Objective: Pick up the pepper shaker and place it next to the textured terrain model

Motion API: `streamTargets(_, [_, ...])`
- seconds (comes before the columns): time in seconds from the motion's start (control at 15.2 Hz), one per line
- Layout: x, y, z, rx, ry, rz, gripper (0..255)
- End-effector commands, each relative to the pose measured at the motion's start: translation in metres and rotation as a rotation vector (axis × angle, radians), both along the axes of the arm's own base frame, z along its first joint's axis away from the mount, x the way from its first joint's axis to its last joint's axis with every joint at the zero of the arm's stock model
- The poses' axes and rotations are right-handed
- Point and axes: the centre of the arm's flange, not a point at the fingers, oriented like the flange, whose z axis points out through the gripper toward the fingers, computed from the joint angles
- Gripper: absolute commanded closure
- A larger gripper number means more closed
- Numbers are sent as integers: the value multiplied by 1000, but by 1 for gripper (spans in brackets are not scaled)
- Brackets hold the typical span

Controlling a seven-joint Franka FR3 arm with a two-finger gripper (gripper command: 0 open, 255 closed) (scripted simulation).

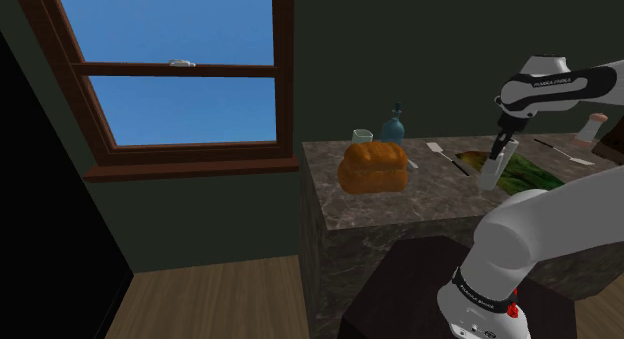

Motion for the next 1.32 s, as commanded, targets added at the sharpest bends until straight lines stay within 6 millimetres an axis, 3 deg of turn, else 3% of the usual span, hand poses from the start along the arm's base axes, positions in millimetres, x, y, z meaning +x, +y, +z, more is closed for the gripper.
streamTargets(0.0, [-2, 2, -17, 14, 7, -3, 255])
streamTargets(0.79, [-2, 2, -82, 14, 7, -3, 255])
streamTargets(1.25, [-2, 2, -82, 14, 7, -3, 255])
